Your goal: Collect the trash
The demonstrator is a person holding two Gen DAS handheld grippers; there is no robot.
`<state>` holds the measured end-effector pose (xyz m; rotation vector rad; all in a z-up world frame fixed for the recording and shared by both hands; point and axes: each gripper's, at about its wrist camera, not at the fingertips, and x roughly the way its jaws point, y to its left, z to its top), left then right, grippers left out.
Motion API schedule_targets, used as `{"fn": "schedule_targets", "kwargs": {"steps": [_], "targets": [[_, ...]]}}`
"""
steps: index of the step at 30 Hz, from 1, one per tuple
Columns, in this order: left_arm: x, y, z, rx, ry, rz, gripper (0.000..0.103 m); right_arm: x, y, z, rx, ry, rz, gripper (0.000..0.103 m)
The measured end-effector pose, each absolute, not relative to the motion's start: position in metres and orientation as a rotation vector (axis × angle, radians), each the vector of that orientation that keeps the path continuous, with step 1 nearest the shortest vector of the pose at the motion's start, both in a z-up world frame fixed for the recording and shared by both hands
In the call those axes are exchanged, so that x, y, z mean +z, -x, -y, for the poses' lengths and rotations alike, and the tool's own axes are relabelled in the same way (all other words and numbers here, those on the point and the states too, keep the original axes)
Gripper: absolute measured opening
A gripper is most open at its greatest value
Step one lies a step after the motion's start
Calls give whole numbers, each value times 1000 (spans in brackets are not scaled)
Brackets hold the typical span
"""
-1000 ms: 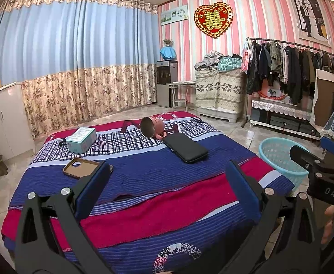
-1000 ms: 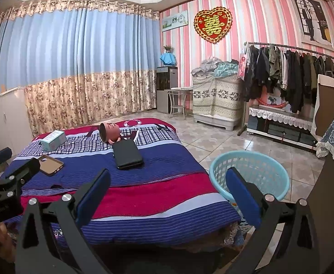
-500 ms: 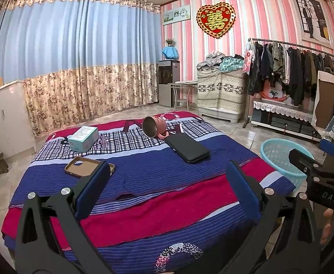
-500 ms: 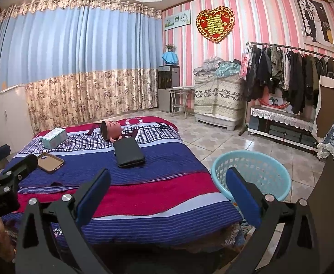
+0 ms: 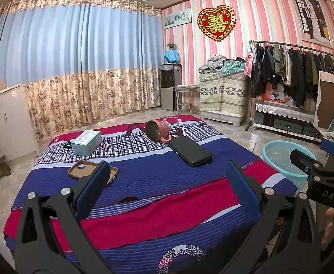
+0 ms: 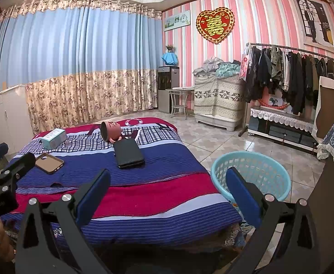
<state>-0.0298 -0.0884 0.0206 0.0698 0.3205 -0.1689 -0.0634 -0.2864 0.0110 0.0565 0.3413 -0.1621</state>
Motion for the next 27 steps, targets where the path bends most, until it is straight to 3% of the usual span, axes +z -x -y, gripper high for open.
{"fn": "schedule_targets", "kwargs": {"steps": [27], "targets": [[21, 29, 87, -164, -67, -320, 98, 12, 62, 287, -158, -46, -339, 98]]}}
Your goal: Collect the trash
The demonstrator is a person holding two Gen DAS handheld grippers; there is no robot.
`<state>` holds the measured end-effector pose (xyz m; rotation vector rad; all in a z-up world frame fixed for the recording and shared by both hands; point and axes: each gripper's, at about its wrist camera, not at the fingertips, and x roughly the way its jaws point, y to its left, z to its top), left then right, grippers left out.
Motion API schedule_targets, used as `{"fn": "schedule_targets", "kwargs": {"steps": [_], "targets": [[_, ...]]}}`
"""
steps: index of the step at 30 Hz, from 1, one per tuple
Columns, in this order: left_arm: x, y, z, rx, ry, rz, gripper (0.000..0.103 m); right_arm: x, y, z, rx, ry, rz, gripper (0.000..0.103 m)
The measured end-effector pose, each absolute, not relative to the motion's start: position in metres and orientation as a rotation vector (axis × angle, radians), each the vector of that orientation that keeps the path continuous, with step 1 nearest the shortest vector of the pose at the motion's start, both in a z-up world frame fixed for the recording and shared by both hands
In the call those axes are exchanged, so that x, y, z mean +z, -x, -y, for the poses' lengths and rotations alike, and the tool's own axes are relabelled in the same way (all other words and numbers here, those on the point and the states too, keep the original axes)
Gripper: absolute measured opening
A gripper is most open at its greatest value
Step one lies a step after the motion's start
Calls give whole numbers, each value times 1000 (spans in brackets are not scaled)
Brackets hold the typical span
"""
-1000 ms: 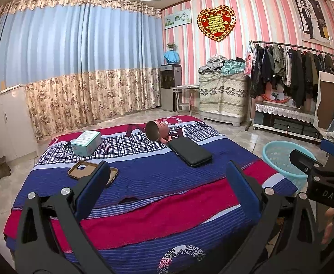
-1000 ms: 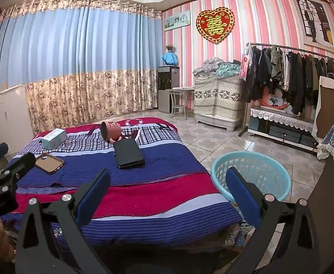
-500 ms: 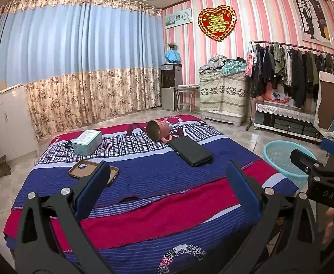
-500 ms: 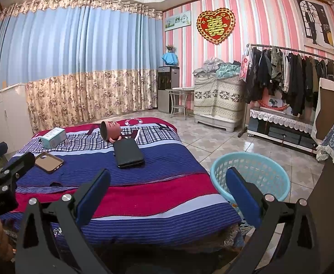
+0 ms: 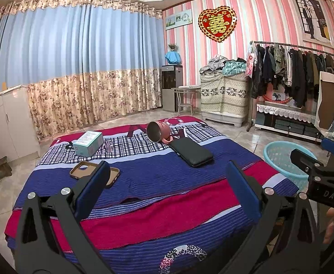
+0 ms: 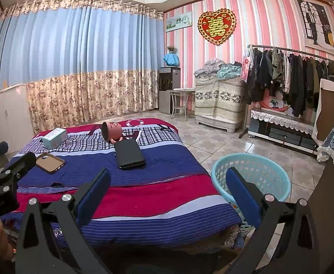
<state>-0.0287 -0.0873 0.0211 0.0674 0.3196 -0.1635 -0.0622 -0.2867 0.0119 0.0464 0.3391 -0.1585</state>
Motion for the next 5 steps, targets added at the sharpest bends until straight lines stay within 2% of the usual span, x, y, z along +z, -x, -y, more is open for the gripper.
{"fn": "schedule_targets", "kwargs": {"steps": [5], "targets": [[23, 29, 86, -162, -64, -321, 98, 13, 61, 285, -158, -46, -338, 98]]}}
